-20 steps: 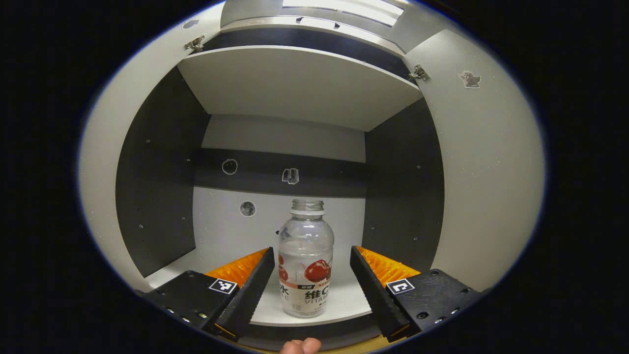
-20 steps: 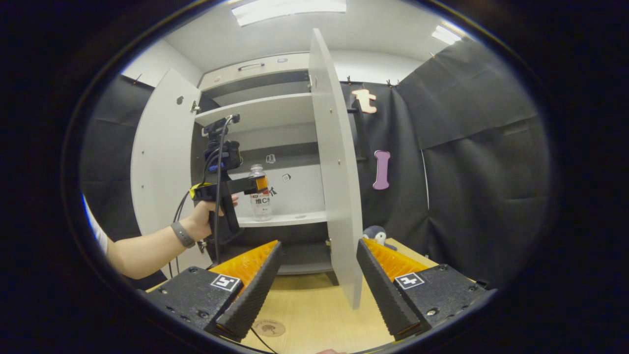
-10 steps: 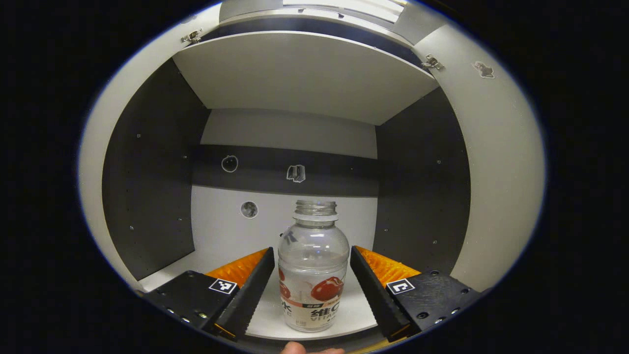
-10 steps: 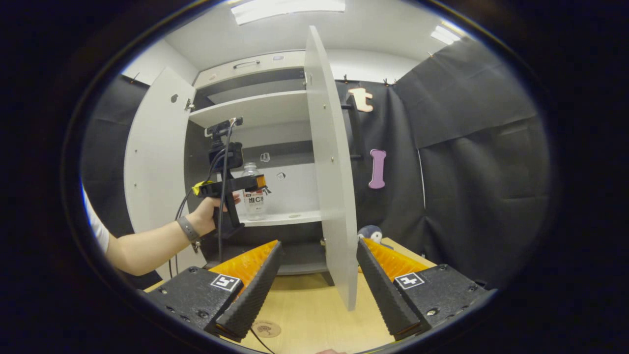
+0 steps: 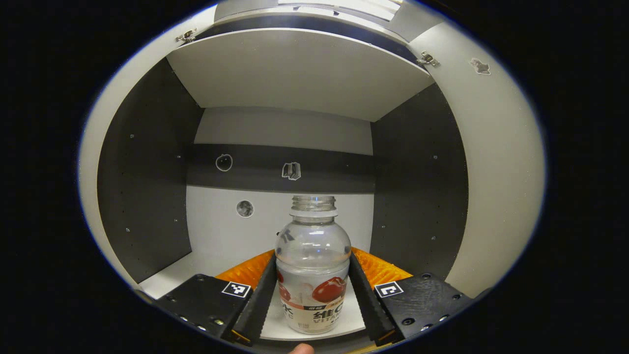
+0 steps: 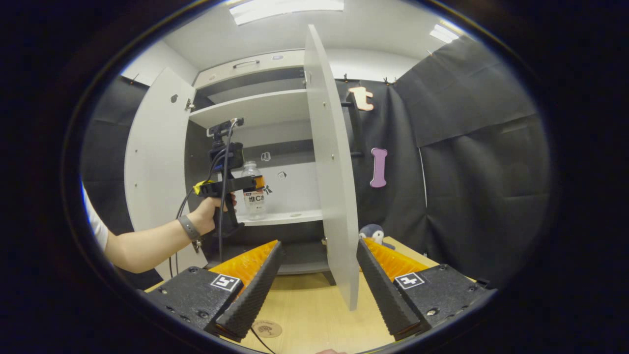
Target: Grasp the bottle in the cabinet with the left hand and place it on the coaster, then close the right door with the right hand and the left door with the left hand.
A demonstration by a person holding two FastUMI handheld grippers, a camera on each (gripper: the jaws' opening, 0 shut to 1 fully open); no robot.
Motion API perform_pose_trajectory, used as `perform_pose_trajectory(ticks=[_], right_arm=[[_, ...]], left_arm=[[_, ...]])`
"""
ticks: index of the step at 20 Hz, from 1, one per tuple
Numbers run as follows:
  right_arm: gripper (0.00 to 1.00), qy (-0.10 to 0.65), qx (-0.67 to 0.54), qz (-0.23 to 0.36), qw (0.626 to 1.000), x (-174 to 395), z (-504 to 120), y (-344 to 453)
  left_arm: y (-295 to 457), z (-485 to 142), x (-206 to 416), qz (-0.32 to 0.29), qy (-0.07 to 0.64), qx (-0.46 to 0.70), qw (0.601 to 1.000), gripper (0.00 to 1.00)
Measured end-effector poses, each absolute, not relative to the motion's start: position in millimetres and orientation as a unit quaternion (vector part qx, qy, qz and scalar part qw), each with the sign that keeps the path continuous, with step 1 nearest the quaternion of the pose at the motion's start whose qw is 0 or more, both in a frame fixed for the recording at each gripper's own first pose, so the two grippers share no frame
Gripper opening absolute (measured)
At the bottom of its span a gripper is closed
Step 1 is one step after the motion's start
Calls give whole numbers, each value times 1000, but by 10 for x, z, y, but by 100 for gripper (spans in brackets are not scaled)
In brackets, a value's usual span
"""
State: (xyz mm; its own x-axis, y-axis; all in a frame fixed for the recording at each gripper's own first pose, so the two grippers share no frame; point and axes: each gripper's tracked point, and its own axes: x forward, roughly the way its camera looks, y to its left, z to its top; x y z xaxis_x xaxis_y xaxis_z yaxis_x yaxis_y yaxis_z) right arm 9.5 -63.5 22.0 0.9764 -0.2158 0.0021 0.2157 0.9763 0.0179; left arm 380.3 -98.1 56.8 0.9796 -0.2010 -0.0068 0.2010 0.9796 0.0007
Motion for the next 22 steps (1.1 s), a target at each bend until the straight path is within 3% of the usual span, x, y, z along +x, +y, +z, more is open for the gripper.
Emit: perform_pose_trajectory(ticks=[10, 11, 12, 13, 18, 22], right_arm=[[99, -16, -2, -74, 997, 103, 346, -500], [100, -16, 0, -70, 997, 99, 349, -488], [96, -16, -1, -67, 998, 94, 360, -475], [99, -18, -4, -65, 998, 84, 372, -474], [96, -33, -21, -52, 998, 5, 483, -394], [96, -29, -17, -31, 999, -50, 493, -316]], left_arm=[[-927, 863, 2999, -131, -23, -8, 991, 76], [-931, 861, 2887, -134, -23, -11, 991, 72], [-921, 834, 2784, -136, -20, -15, 990, 76], [-915, 819, 2690, -139, -17, -21, 990, 76], [-815, 600, 2186, -134, -4, -38, 990, 80], [-656, 199, 1777, -106, 4, -38, 994, 76]])
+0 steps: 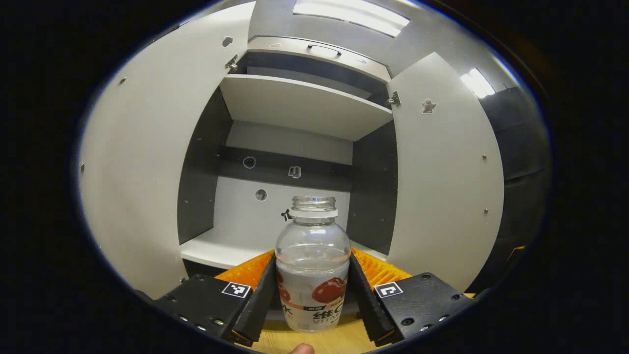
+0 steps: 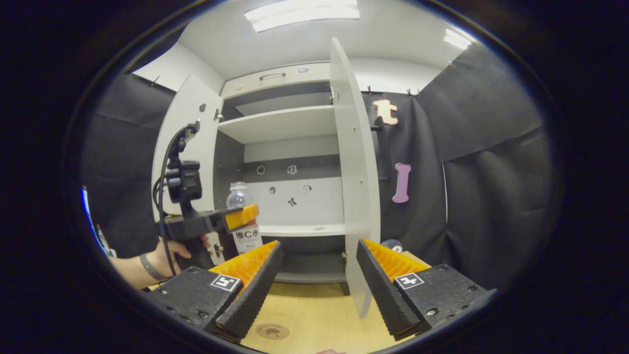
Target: Grasp the bottle in the cabinet with the left hand and place it on the coaster, then close the right door with the right hand and the left door with the left hand.
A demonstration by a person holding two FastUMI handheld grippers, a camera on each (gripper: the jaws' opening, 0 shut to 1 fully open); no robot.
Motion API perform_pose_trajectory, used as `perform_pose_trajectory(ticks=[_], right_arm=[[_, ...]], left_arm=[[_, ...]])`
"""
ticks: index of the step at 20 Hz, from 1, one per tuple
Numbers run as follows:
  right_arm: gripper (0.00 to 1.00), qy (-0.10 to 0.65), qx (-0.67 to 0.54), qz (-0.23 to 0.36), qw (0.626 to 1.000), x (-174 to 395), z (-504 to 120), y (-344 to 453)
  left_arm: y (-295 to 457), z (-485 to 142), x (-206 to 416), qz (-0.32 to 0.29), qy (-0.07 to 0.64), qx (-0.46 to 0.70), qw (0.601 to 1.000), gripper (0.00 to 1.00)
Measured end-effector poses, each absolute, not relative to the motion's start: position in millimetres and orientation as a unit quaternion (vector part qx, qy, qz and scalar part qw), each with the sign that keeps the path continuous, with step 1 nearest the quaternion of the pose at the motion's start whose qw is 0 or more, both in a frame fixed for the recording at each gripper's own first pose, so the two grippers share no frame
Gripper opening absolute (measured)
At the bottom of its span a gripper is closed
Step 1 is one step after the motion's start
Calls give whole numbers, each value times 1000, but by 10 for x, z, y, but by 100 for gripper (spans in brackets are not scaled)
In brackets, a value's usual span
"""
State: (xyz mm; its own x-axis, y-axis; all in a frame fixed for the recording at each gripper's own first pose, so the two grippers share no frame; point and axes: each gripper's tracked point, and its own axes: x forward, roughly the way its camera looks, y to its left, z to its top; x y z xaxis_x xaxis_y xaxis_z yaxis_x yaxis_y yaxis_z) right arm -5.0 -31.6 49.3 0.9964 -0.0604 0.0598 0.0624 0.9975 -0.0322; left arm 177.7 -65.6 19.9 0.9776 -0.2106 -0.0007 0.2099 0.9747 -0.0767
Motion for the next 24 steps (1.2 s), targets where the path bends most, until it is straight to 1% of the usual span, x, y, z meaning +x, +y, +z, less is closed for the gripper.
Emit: perform_pose_trajectory(ticks=[1, 2, 5, 6, 7, 8, 9, 10, 11, 12, 13, 14, 15, 17, 18, 20, 21, 22, 24], right_arm=[[99, -28, -18, -29, 999, -62, 505, -316], [96, -29, -20, -27, 999, -73, 528, -312], [96, -22, -29, -23, 999, -99, 533, -317], [99, -21, -32, -20, 999, -105, 540, -311], [96, -19, -35, -17, 999, -107, 553, -298], [96, -19, -37, -12, 999, -125, 567, -285], [99, -22, -38, -3, 999, -143, 600, -242], [99, -25, -38, 4, 999, -162, 639, -216], [96, -28, -37, 9, 999, -185, 664, -205], [99, -32, -37, 15, 999, -208, 695, -184], [99, -34, -36, 18, 999, -219, 721, -175], [96, -33, -34, 19, 999, -236, 727, -172], [96, -30, -31, 21, 999, -250, 732, -165], [96, -21, -27, 19, 999, -283, 725, -180], [99, -16, -29, 16, 999, -297, 717, -197], [99, -9, -36, 8, 999, -340, 703, -240], [96, -9, -40, 3, 999, -365, 711, -263], [99, -9, -42, 1, 999, -388, 707, -272], [99, -1, -41, -1, 999, -404, 674, -278]], left_arm=[[-629, 61, 1675, -97, 11, -36, 995, 80], [-601, -65, 1585, -88, 15, -32, 995, 76], [-581, -382, 1372, -70, 19, -14, 997, 76], [-606, -447, 1293, -69, 16, -13, 997, 76], [-630, -508, 1229, -69, 14, -13, 997, 76], [-670, -566, 1165, -71, 13, -12, 997, 77], [-709, -634, 1100, -71, 13, -7, 997, 76], [-742, -704, 1051, -71, 11, 0, 997, 76], [-768, -791, 1014, -72, 13, 5, 997, 76], [-793, -906, 969, -72, 15, 10, 997, 76], [-809, -1056, 937, -70, 23, 16, 997, 76], [-815, -1224, 895, -66, 33, 24, 997, 76], [-819, -1402, 843, -65, 42, 31, 997, 76], [-828, -1669, 759, -61, 49, 36, 996, 76], [-831, -1755, 724, -57, 47, 37, 997, 76], [-861, -1887, 680, -53, 44, 48, 996, 76], [-891, -1957, 658, -55, 47, 54, 996, 76], [-932, -2012, 637, -58, 48, 57, 996, 76], [-967, -2112, 610, -61, 52, 58, 995, 76]])
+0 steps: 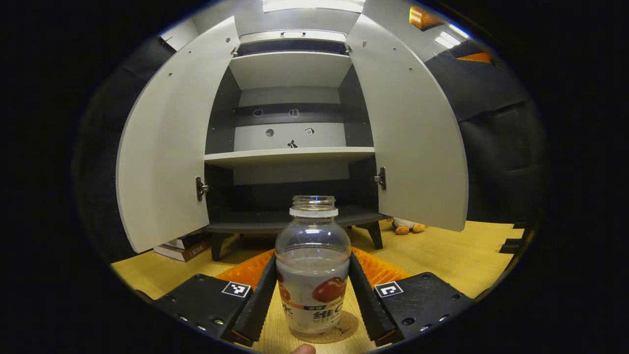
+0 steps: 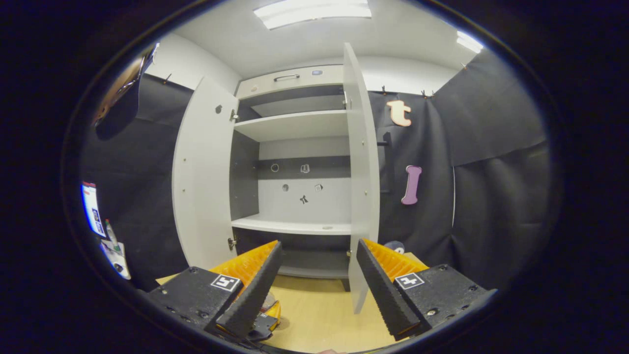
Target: Grasp the bottle in the cabinet with the left hand and place it on the coaster, then close the right door with the right hand and the left door with the left hand.
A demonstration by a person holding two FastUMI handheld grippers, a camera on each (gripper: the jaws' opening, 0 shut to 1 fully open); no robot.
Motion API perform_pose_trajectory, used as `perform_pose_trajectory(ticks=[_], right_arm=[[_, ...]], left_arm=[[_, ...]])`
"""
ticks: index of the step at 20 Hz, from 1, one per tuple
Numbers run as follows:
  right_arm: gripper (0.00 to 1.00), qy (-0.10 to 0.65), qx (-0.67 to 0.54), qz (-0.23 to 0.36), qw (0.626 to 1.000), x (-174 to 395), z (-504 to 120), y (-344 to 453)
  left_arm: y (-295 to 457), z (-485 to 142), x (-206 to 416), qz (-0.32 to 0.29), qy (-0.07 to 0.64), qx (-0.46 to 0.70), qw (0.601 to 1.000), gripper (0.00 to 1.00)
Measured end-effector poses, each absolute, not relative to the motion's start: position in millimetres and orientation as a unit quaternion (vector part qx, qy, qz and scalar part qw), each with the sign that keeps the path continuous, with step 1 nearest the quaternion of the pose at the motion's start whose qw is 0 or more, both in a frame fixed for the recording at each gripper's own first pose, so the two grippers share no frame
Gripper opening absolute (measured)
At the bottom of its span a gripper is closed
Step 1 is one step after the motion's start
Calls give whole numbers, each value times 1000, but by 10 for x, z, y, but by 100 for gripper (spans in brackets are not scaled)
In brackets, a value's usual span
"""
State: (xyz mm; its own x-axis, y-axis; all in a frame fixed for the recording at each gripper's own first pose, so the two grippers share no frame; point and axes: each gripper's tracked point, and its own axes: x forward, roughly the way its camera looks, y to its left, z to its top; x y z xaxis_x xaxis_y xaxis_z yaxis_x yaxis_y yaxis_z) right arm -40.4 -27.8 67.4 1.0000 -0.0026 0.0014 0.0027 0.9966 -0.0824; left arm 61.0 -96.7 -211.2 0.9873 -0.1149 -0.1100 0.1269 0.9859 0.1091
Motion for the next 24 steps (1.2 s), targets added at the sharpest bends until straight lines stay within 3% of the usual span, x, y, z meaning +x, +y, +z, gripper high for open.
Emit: perform_pose_trajectory(ticks=[2, 3, 5, 9, 10, 13, 20, 24], right_arm=[[96, 7, -40, -1, 999, -413, 642, -273], [99, 10, -42, 0, 999, -419, 627, -271], [96, 15, -44, 1, 999, -410, 606, -253], [99, 12, -44, 6, 999, -413, 611, -209], [96, 14, -43, 6, 999, -407, 598, -206], [100, 20, -40, 7, 999, -396, 567, -210], [99, 26, -37, 15, 999, -368, 503, -170], [99, 21, -31, 12, 999, -356, 498, -201]], left_arm=[[-972, -2192, 593, -59, 58, 48, 995, 76], [-962, -2160, 599, -56, 49, 43, 996, 77], [-944, -2185, 604, -53, 51, 40, 996, 77], [-958, -2194, 587, -59, 55, 40, 996, 79], [-970, -2202, 576, -62, 58, 41, 996, 80], [-971, -2195, 565, -66, 58, 45, 995, 95], [-865, -2012, 534, -58, 48, 41, 996, 96], [-686, -1543, 481, -37, 12, 33, 999, 96]])
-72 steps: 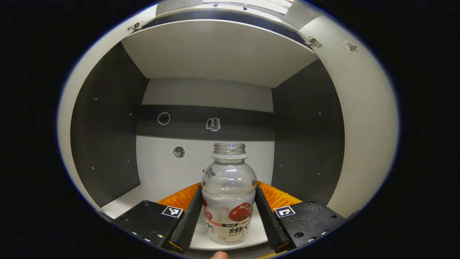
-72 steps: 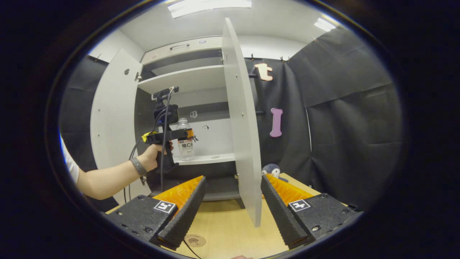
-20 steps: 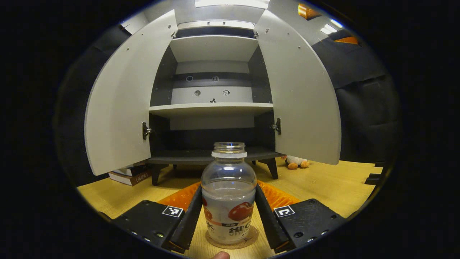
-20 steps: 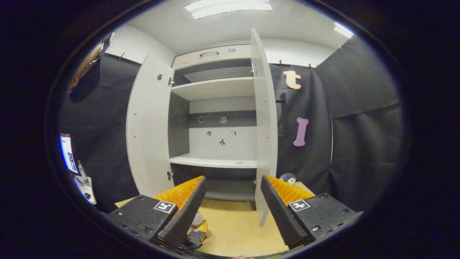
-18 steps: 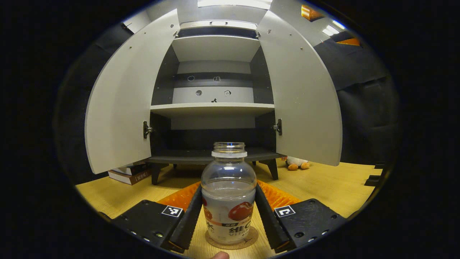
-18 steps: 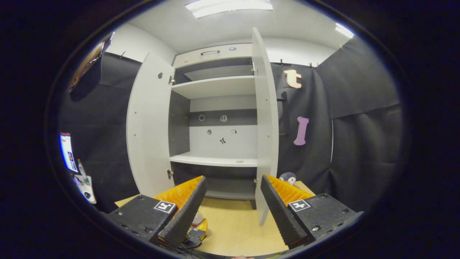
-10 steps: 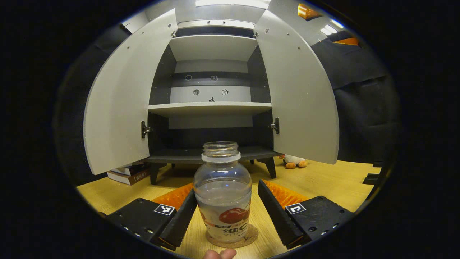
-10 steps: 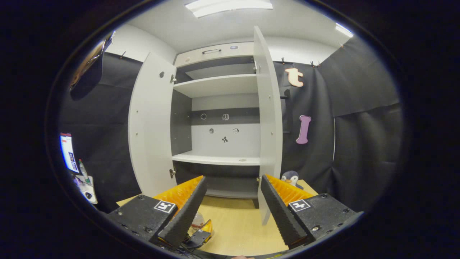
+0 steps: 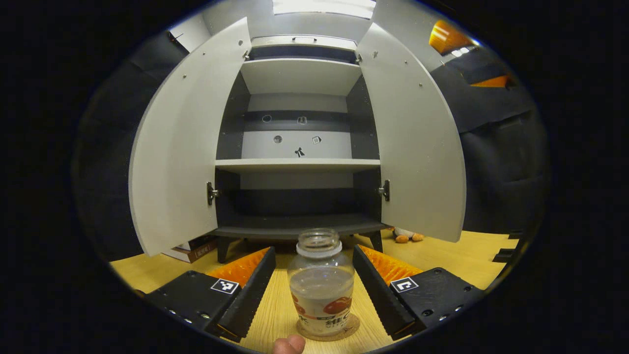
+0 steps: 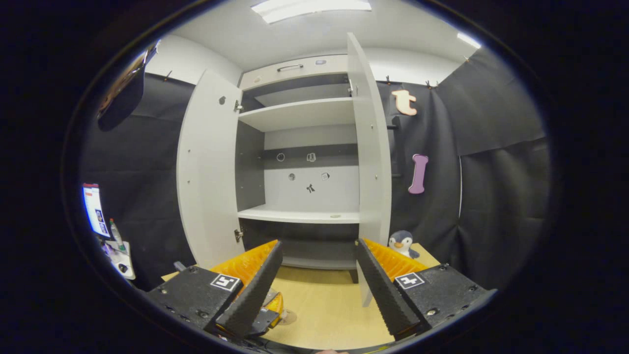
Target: Grasp the bottle in the cabinet with the left hand and place it on the coaster, then close the right door with the right hand and the left door with the left hand.
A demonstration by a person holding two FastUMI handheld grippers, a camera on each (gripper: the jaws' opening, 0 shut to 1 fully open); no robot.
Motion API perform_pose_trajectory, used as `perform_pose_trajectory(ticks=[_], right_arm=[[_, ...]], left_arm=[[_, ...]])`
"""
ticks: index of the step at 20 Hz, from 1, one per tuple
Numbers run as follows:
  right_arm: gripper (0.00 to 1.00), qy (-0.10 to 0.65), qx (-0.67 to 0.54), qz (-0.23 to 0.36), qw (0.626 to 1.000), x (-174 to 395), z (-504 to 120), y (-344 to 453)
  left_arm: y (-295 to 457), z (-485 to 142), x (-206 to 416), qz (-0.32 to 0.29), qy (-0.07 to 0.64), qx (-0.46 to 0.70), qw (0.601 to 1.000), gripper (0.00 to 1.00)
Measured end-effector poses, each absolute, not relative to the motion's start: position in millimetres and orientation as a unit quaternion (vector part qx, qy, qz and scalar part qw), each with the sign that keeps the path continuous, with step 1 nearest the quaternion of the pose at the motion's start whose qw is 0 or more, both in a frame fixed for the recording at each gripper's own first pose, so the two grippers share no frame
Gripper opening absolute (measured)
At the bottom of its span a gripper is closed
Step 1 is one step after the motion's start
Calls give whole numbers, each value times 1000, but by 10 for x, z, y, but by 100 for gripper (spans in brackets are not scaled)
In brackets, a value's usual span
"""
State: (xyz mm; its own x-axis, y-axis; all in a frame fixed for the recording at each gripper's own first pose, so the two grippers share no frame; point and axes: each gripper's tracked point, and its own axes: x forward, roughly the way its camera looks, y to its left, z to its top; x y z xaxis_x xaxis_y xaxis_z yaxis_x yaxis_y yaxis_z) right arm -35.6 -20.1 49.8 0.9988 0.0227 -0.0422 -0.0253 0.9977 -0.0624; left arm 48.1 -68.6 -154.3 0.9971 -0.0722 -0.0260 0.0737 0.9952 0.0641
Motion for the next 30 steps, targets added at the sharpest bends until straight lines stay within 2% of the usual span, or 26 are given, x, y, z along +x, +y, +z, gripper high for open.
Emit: perform_pose_trajectory(ticks=[6, 9, 10, 11, 13, 14, 15, 16, 17, 18, 20, 21, 22, 23, 24, 25, 26, 27, 28, 29, 30], right_arm=[[99, 1, -25, 2, 1000, -307, 509, -271], [100, -9, -15, 6, 1000, -250, 528, -260], [99, -12, -13, 7, 1000, -230, 535, -259], [99, -18, -13, 8, 1000, -202, 561, -259], [99, -32, -14, 6, 999, -146, 631, -269], [99, -38, -12, 7, 999, -96, 678, -268], [96, -42, -11, 11, 999, -49, 745, -274], [99, -47, -8, 15, 999, -7, 836, -317], [100, -54, -2, 18, 998, 28, 973, -405], [100, -60, 4, 16, 998, 60, 1136, -558], [100, -83, 16, -22, 996, 118, 1563, -1038], [95, -98, 15, -39, 994, 144, 1780, -1254], [99, -115, 0, -62, 991, 183, 1936, -1460], [99, -128, -25, -89, 987, 243, 2065, -1684], [99, -129, -42, -121, 983, 313, 2092, -1894], [94, -127, -52, -135, 981, 406, 2125, -2001], [99, -125, -55, -138, 981, 525, 2159, -2033], [99, -122, -54, -136, 982, 597, 2153, -2021], [99, -118, -52, -134, 983, 677, 2152, -2023], [99, -111, -54, -136, 983, 735, 2139, -2027], [96, -121, -55, -135, 982, 749, 2177, -2019]], left_arm=[[-532, -651, 381, -41, -34, -19, 998, 96], [-439, -342, 348, -42, -33, -26, 998, 97], [-408, -241, 335, -39, -32, -30, 998, 94], [-396, -146, 321, -41, -31, -34, 998, 97], [-374, -11, 303, -45, -25, -39, 998, 99], [-374, 21, 291, -50, -18, -31, 998, 95], [-348, 37, 279, -49, -14, -18, 999, 95], [-319, 59, 266, -45, -13, -8, 999, 99], [-296, 76, 245, -44, -16, -3, 999, 95], [-309, 89, 224, -48, -18, -2, 999, 95], [-318, 47, 201, -47, -12, -4, 999, 95], [-314, 9, 193, -45, -6, -5, 999, 99], [-306, -15, 193, -41, -2, -8, 999, 95], [-293, -25, 196, -36, 0, -12, 999, 95], [-289, -21, 192, -32, -3, -16, 999, 99], [-281, -26, 204, -28, -5, -19, 999, 95], [-271, -37, 216, -25, -4, -21, 999, 99], [-262, -42, 224, -22, -3, -22, 1000, 95], [-240, -48, 232, -20, -2, -22, 1000, 95], [-225, -62, 249, -21, -1, -23, 1000, 99], [-205, -79, 253, -19, 0, -23, 1000, 95]])
